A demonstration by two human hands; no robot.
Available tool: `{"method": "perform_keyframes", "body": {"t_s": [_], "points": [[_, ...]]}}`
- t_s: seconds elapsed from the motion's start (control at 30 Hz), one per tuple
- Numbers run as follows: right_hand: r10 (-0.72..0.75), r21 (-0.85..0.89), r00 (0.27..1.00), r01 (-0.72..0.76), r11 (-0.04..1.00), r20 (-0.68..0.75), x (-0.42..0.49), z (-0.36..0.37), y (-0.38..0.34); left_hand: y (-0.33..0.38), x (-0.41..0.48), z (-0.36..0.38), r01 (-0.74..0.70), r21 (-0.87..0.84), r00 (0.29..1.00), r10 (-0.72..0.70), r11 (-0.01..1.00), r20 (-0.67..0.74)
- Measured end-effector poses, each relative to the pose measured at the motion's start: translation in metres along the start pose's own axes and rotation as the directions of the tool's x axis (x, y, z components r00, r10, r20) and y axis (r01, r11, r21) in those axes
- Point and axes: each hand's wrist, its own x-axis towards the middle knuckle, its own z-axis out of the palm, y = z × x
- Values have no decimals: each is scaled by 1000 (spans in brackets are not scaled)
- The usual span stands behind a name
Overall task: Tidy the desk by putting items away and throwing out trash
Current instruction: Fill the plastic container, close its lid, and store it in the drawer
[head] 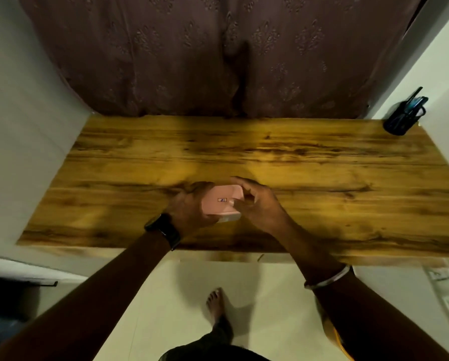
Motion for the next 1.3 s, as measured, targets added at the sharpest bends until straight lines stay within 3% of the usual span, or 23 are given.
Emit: {"method": "perform_keyframes", "body": {"t_s": [0.17, 0.27, 0.3, 0.37, 0.43, 0.47, 0.53, 0.67, 0.8, 1.3], "points": [[92, 206, 946, -27, 978, -312, -75, 38, 16, 12, -70, 20, 16, -29, 999, -17, 999, -46], [374, 455, 834, -171, 874, -405, -111, 69, 32, 13, -109, 32, 33, -63, 998, -36, 997, -50], [531, 592, 775, -260, 763, -343, -122, 78, 37, 14, -120, 36, 55, -80, 997, -59, 995, -43], [774, 848, 632, -386, 363, -43, -137, 96, 49, 13, -138, 42, 101, -93, 994, -105, 991, -37], [795, 931, 559, -366, -15, 233, -147, 115, 65, 11, -150, 46, 154, -102, 987, -158, 983, -29], [775, 935, 551, -326, -141, 309, -148, 126, 73, 8, -155, 47, 171, -110, 984, -176, 979, -37], [766, 932, 534, -257, -255, 358, -146, 146, 88, 1, -162, 49, 169, -126, 982, -178, 977, -66], [793, 938, 501, -181, -295, 346, -117, 178, 98, -13, -173, 48, 145, -156, 978, -165, 977, -129], [802, 960, 528, -181, -213, 278, -79, 198, 113, -33, -179, 48, 97, -133, 978, -119, 986, -173], [770, 952, 564, -232, -199, 299, -70, 226, 133, -80, -167, 41, 161, -112, 977, -174, 981, -123]]}}
